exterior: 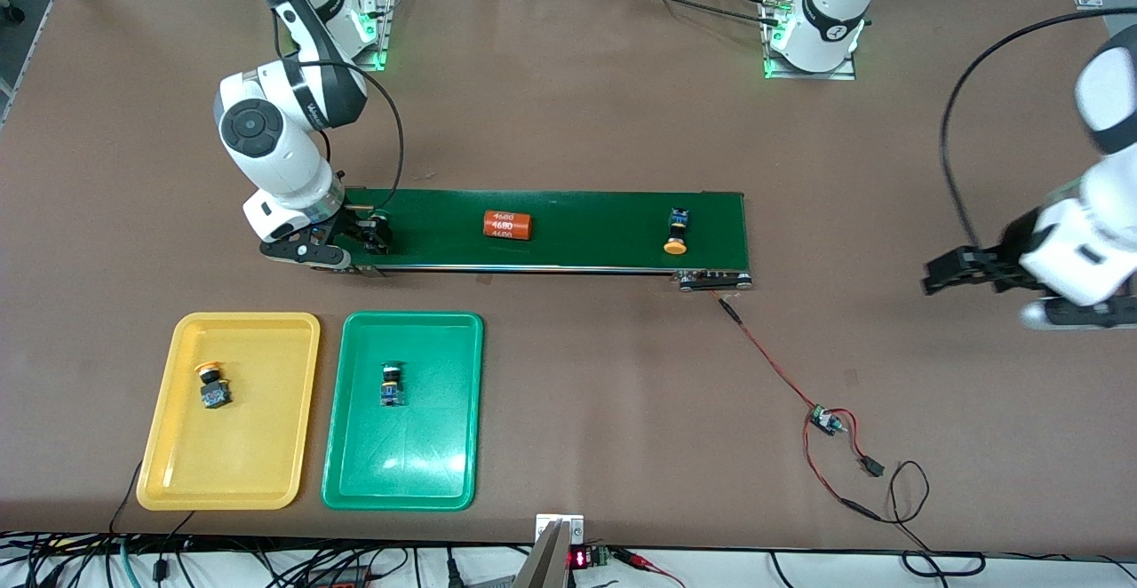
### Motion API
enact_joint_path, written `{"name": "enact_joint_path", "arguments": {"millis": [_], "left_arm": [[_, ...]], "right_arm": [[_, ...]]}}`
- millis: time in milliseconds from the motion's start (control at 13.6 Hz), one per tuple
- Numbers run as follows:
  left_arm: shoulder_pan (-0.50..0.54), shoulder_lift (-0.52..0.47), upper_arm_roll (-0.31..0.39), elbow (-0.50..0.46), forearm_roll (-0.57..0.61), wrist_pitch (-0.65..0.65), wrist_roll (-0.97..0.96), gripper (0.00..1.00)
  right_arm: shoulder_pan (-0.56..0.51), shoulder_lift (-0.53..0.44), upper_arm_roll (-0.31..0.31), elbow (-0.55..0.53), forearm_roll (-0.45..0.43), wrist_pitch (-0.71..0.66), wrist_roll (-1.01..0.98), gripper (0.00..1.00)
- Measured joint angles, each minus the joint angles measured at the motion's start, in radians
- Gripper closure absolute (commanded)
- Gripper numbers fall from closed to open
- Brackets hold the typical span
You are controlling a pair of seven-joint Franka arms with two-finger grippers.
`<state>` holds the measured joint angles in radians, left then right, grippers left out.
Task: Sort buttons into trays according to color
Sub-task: 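Grasp a button at the belt end while the left gripper withdraws, then carry the button into the green tray and open the right gripper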
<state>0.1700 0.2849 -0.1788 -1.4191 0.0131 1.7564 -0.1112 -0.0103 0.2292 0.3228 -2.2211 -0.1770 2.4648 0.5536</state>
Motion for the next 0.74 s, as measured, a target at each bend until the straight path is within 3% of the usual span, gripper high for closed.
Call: {"name": "enact_joint_path", "arguments": {"millis": [147, 294, 368, 589, 736], "left_arm": [[-0.06, -0.003, 0.128, 0.048, -0.034, -0.059, 0.01, 0.0], [-0.079, -0.008, 0.198, 0.061, -0.077, -0.085, 0.065, 0.0], [-0.079, -0.014, 0.21, 0.061, -0.084, -0.088, 0.088, 0.0], [-0.091, -0.043, 0.213, 0.06, -0.085, -0.099, 0.099, 0.0], [-0.1, -0.056, 0.213, 0.049, -0.085, -0.101, 0.099, 0.0]], "right_arm": [[0.001, 0.022, 0.009, 0.0, -0.002, 0.0, -0.023, 0.02], [0.0, 0.038, 0.01, 0.0, -0.003, -0.002, -0.068, 0.06], [-0.001, 0.043, 0.01, -0.001, -0.003, -0.006, -0.088, 0.16], [-0.005, 0.049, 0.009, -0.002, -0.003, -0.032, -0.123, 0.63], [-0.013, 0.049, 0.009, -0.002, -0.003, -0.037, -0.145, 0.84]]}}
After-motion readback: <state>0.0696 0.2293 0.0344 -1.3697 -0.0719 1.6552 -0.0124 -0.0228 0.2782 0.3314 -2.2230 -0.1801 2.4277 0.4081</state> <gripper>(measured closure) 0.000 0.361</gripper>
